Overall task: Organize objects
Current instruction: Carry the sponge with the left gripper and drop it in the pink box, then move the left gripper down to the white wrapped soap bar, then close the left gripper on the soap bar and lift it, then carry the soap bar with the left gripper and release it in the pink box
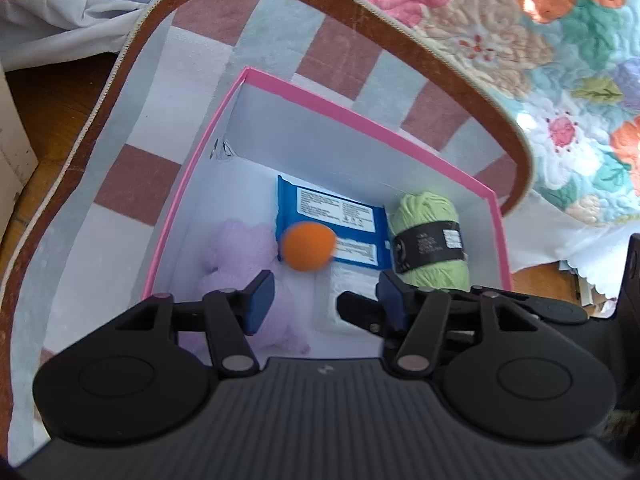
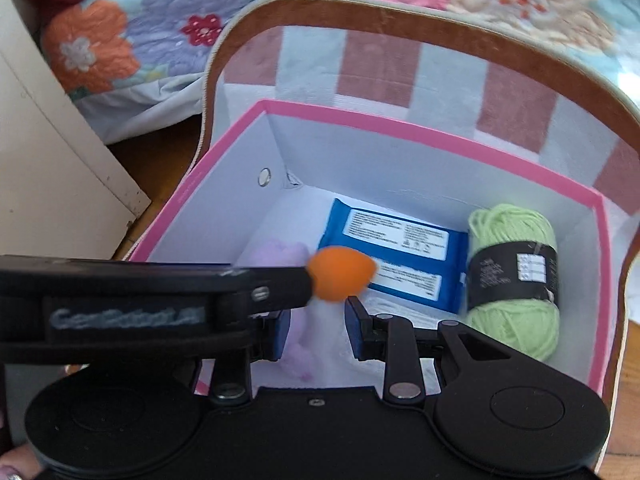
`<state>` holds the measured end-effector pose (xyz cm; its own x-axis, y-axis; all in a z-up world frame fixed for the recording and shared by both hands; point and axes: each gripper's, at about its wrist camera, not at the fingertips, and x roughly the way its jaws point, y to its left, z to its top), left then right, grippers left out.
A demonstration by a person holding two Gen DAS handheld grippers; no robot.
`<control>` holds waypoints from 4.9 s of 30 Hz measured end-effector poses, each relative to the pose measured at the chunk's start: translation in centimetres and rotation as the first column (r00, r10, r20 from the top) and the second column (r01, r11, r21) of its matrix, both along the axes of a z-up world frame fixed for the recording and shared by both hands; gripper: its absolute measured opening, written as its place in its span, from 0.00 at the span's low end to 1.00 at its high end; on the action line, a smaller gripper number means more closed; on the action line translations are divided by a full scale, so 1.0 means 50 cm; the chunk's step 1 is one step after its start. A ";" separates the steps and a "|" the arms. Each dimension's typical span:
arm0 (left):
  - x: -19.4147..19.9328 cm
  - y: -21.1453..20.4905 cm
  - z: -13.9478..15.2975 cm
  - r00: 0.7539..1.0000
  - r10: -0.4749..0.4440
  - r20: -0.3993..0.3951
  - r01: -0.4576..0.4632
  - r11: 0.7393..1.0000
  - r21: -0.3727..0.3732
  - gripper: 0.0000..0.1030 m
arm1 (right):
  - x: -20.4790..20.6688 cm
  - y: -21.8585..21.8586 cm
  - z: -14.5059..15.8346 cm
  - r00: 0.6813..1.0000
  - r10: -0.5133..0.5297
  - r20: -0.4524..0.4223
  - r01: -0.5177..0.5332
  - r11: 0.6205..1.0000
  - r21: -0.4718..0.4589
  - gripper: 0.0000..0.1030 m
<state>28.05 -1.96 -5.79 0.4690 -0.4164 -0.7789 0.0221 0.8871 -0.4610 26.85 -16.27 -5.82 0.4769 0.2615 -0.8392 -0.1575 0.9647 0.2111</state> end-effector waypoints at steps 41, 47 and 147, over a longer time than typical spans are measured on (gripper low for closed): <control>-0.389 -0.179 0.053 0.958 -0.283 -0.053 0.288 0.947 0.145 0.88 | -0.491 -0.189 0.060 0.880 0.464 0.103 -0.453 0.884 -0.117 0.84; -0.383 -0.192 -0.048 0.970 -0.225 -0.095 0.233 0.969 0.087 0.89 | -0.465 -0.210 -0.049 0.878 0.474 0.065 -0.460 0.873 -0.161 0.84; -0.157 -0.030 0.166 0.981 -0.138 0.137 0.140 0.990 -0.003 0.34 | -0.242 0.019 0.188 0.941 0.282 0.185 -0.217 0.926 -0.309 0.46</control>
<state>20.20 -3.44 2.49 0.5070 -0.4947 -0.7059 0.2084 0.8650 -0.4565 14.73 -15.31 3.58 0.6089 0.1664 -0.7756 -0.4123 0.9017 -0.1302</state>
